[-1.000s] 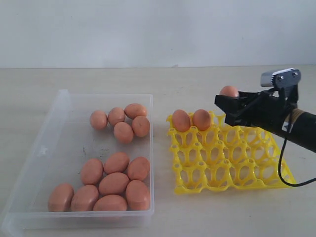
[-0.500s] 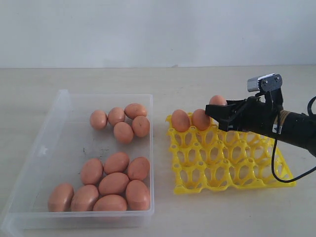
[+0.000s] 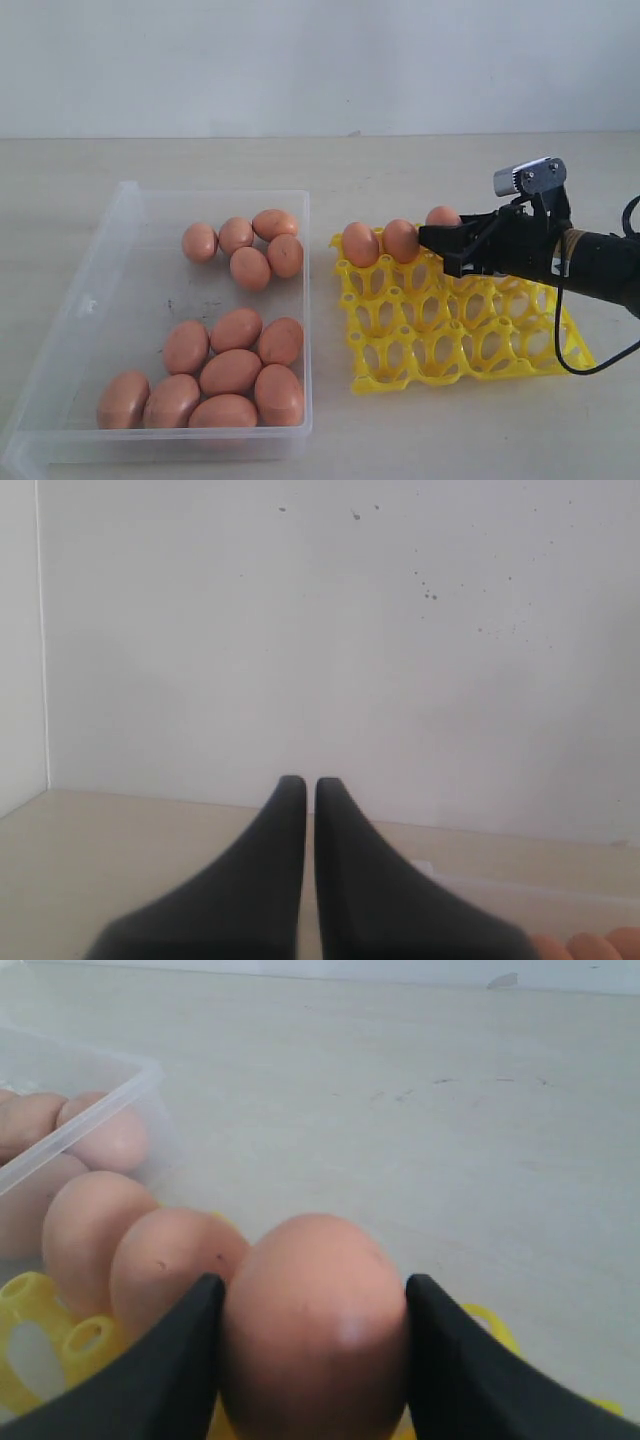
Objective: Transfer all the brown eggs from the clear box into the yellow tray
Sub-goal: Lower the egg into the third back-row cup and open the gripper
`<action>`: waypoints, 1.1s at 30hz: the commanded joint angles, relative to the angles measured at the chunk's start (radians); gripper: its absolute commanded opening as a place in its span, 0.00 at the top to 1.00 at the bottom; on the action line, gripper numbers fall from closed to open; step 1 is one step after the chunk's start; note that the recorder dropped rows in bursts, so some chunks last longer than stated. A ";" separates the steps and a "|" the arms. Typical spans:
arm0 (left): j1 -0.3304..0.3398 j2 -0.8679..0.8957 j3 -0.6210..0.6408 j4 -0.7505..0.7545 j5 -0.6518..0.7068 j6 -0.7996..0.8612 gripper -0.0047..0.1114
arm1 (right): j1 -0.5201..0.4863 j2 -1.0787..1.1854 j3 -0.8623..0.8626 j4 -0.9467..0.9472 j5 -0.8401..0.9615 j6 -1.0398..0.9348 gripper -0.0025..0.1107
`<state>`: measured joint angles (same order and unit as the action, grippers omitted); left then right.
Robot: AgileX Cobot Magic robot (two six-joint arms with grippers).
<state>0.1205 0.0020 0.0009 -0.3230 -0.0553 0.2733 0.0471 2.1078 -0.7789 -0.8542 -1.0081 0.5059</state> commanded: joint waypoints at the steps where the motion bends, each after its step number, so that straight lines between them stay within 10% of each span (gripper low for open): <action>1: -0.001 -0.002 -0.001 0.004 0.003 0.005 0.93 | -0.008 -0.001 -0.002 -0.015 -0.003 -0.008 0.82; 5: -0.001 -0.002 -0.001 0.004 0.003 0.005 0.93 | -0.008 -0.003 -0.002 -0.015 -0.003 0.013 0.47; 16: -0.001 -0.002 -0.001 0.004 0.003 0.005 0.93 | -0.008 -0.185 -0.002 -0.049 0.095 0.115 0.46; 22: -0.001 -0.002 -0.001 0.004 0.003 0.005 0.93 | -0.008 -0.239 -0.002 -0.141 0.322 0.174 0.97; 29: -0.001 -0.002 -0.001 0.004 0.003 0.005 0.93 | 0.022 -0.296 -0.002 -0.269 0.072 0.267 0.98; 33: -0.001 -0.002 -0.001 0.004 0.003 0.005 0.93 | 0.143 -0.362 -0.017 -0.291 0.223 0.265 0.98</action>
<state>0.1205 0.0020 0.0009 -0.3230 -0.0553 0.2733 0.1129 1.7933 -0.7789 -1.1069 -0.8658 0.7683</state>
